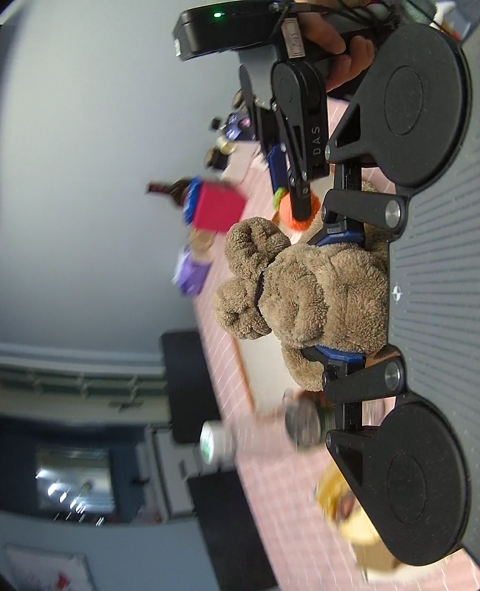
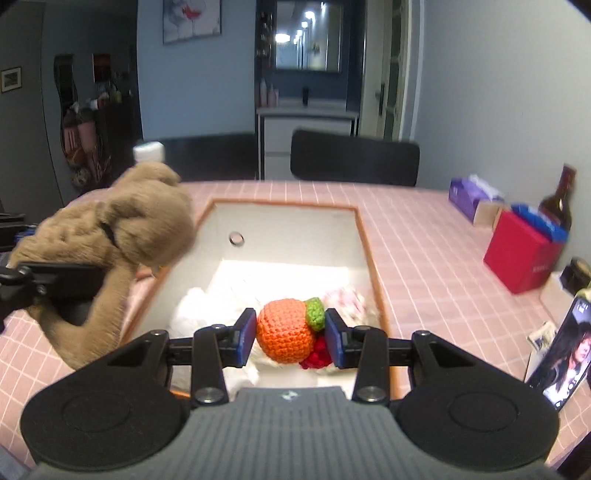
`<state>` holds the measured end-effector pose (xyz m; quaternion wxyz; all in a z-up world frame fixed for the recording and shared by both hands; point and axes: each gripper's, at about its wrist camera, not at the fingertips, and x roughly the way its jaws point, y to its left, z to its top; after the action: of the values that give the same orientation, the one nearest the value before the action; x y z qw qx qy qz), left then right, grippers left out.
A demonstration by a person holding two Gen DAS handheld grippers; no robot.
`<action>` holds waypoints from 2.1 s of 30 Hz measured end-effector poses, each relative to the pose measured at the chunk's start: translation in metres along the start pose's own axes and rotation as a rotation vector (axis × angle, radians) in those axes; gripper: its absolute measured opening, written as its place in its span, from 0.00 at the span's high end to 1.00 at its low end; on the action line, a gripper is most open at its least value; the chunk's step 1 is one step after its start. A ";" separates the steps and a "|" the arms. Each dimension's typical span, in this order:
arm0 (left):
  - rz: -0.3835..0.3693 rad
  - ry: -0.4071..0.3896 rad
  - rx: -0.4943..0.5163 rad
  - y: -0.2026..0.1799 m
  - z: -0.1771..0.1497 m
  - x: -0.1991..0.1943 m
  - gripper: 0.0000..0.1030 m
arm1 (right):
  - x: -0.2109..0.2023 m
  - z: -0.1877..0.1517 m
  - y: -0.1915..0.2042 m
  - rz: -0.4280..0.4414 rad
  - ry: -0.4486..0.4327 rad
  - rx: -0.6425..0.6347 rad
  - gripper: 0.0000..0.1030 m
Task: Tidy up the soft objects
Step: 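Carry the bear and slipper into the white box and open both grippers, then move both tools back toward the yellow cloth and brown sponge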
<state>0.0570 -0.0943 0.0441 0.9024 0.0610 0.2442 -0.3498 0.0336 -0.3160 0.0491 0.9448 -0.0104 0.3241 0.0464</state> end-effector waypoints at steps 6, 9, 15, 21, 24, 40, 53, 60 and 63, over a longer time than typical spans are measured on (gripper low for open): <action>-0.059 0.147 0.038 -0.011 0.015 0.055 0.44 | 0.027 0.003 -0.022 0.023 0.113 0.008 0.61; -0.064 0.224 0.058 -0.014 0.014 0.078 0.43 | 0.041 0.002 -0.024 0.045 0.166 0.001 0.61; -0.081 0.345 0.061 -0.011 0.007 0.107 0.41 | 0.068 0.009 -0.026 0.077 0.259 -0.045 0.61; -0.071 0.403 0.051 -0.005 0.003 0.122 0.38 | 0.083 0.008 -0.028 0.103 0.294 -0.070 0.60; -0.042 0.406 0.070 -0.007 0.001 0.128 0.37 | 0.084 0.009 -0.027 0.116 0.298 -0.081 0.59; -0.001 0.360 0.112 -0.012 0.002 0.117 0.15 | 0.083 0.010 -0.022 0.111 0.312 -0.090 0.52; 0.003 0.173 0.070 -0.012 0.010 0.056 0.15 | 0.038 0.016 -0.003 0.053 0.205 -0.119 0.41; 0.007 0.031 -0.001 0.002 -0.006 0.016 0.15 | 0.005 0.005 0.017 0.021 0.053 -0.106 0.31; 0.035 -0.015 -0.021 0.011 -0.015 0.002 0.15 | -0.002 -0.004 0.035 0.034 0.001 -0.099 0.31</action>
<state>0.0592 -0.0831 0.0293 0.9107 0.0529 0.2400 -0.3319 0.0264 -0.2811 0.0475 0.9421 -0.0516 0.3218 0.0785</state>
